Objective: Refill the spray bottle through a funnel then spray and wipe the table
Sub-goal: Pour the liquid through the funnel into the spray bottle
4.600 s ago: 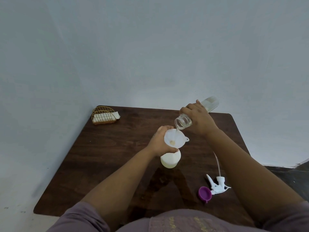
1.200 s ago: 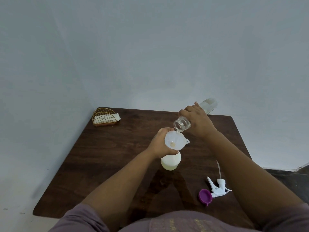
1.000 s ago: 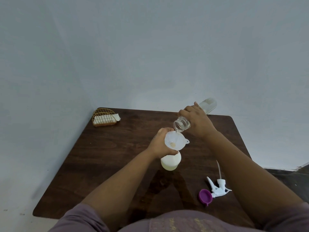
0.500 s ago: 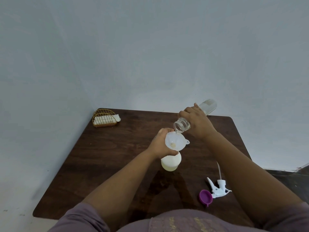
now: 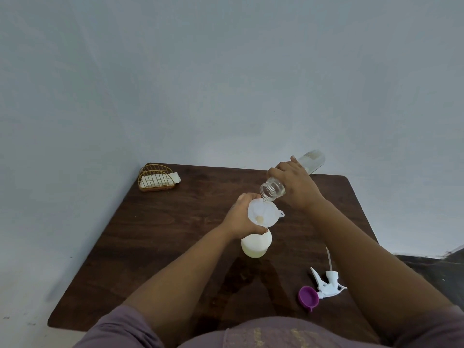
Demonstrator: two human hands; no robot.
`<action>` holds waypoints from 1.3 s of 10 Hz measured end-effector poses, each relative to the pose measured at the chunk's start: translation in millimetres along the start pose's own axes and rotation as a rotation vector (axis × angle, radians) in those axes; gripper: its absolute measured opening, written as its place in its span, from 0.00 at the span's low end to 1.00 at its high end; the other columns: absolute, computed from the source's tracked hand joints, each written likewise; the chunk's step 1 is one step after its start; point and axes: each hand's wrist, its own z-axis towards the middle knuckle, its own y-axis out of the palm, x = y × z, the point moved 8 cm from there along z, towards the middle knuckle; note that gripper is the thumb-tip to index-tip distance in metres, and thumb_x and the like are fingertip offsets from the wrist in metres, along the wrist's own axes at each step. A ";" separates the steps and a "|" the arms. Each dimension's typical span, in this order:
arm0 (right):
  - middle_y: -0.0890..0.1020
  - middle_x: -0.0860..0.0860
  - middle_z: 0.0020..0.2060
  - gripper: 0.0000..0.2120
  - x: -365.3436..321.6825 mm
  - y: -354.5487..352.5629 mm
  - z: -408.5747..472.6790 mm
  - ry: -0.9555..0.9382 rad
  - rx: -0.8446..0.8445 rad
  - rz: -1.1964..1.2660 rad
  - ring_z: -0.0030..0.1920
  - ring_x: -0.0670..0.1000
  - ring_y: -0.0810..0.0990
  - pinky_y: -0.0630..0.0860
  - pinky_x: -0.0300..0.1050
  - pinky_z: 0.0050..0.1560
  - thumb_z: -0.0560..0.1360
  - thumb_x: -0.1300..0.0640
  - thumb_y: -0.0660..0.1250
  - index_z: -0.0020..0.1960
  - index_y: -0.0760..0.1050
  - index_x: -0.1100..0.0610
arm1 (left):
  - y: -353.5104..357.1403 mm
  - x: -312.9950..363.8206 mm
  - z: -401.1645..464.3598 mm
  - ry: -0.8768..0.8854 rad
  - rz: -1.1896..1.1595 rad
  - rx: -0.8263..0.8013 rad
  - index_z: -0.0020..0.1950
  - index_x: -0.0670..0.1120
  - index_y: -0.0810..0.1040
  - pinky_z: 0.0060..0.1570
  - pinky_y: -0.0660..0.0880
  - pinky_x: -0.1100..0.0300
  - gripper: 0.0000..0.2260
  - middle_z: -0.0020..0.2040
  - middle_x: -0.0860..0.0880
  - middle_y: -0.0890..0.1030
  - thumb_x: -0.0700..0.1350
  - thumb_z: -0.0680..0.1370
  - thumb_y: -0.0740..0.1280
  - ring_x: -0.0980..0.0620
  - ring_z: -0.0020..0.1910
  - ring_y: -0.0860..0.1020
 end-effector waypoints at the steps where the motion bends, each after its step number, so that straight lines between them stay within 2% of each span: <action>1: 0.76 0.51 0.41 0.19 -0.2 -0.5 0.3 0.000 0.004 -0.001 0.44 0.55 0.76 0.58 0.55 0.70 0.62 0.64 0.74 0.51 0.76 0.53 | -0.6 0.8 -0.3 0.002 0.001 0.002 0.70 0.51 0.65 0.55 0.73 0.57 0.38 0.67 0.52 0.68 0.48 0.64 0.80 0.51 0.62 0.70; 5: 0.75 0.50 0.41 0.20 -2.4 -0.8 1.5 -0.003 -0.001 -0.005 0.44 0.54 0.76 0.59 0.56 0.70 0.61 0.65 0.74 0.51 0.76 0.53 | -0.9 0.9 -1.7 0.002 -0.010 0.005 0.70 0.52 0.65 0.54 0.71 0.59 0.38 0.68 0.52 0.68 0.48 0.65 0.80 0.54 0.61 0.68; 8: 0.75 0.51 0.41 0.20 -3.9 -3.0 0.1 -0.006 0.019 -0.003 0.44 0.54 0.76 0.57 0.54 0.70 0.61 0.66 0.74 0.51 0.76 0.54 | -0.9 1.0 -1.5 0.008 -0.003 0.007 0.70 0.51 0.65 0.58 0.74 0.55 0.39 0.67 0.51 0.68 0.47 0.64 0.80 0.50 0.63 0.70; 13: 0.76 0.51 0.42 0.19 -3.8 -2.1 1.3 0.001 0.002 -0.005 0.45 0.55 0.77 0.54 0.53 0.71 0.63 0.65 0.74 0.52 0.77 0.53 | -0.6 2.5 -1.1 0.005 0.010 0.005 0.70 0.51 0.64 0.59 0.73 0.56 0.38 0.68 0.51 0.67 0.48 0.65 0.80 0.51 0.64 0.70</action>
